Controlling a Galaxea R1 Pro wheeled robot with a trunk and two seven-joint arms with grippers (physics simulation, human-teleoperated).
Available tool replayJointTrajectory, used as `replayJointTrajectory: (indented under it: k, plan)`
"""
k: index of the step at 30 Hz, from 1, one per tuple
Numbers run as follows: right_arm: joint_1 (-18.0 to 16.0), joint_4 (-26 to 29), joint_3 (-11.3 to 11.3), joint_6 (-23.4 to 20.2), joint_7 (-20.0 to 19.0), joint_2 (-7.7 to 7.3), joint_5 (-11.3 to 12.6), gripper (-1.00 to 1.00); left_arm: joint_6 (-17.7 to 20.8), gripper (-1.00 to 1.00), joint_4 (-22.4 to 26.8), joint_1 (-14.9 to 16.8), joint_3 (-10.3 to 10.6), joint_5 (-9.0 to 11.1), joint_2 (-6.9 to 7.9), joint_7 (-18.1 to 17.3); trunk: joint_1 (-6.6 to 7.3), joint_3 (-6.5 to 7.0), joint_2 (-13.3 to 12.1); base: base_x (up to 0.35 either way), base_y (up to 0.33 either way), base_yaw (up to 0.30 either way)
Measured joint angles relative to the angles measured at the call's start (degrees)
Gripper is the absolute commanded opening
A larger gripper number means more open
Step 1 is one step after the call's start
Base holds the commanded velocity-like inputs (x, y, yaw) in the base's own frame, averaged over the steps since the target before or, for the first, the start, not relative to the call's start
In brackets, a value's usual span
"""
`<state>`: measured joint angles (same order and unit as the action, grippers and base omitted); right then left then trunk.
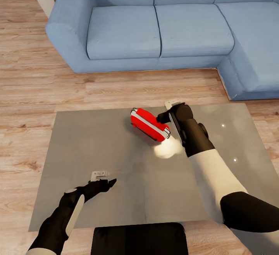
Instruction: Turn on the radio receiver that's on the table in the living room.
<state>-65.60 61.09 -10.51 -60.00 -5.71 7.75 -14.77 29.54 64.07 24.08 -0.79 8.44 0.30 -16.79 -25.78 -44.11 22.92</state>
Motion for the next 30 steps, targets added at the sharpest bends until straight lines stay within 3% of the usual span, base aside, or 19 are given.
replayJointTrajectory:
  k: [4, 9, 16, 30]
  plan:
    - [-3.0, -5.2, -0.1, 0.0, -0.7, 0.84, 0.1, 1.0, -0.1, 1.0, 0.0, 0.0, 0.0, 0.0, -0.18, 0.0, 0.0, 0.0, 0.0, 0.0, 0.0, 0.0]
    - [-3.6, -6.5, -0.2, 0.0, -3.2, 2.2, 0.0, 1.0, -0.1, 1.0, 0.0, 0.0, 0.0, 0.0, -0.21, 0.0, 0.0, 0.0, 0.0, 0.0, 0.0, 0.0]
    - [-5.2, -10.1, -1.9, 0.0, -4.6, 2.25, -0.1, 1.0, -0.1, 1.0, 0.0, 0.0, 0.0, 0.0, -0.21, 0.0, 0.0, 0.0, 0.0, 0.0, 0.0, 0.0]
    - [-8.7, -15.0, -2.2, 1.7, -4.9, 2.25, -0.1, 1.0, -0.1, 1.0, -0.1, 0.0, 0.0, 0.1, -0.64, 0.0, 0.0, 0.0, 0.0, 0.0, 0.0, 0.0]
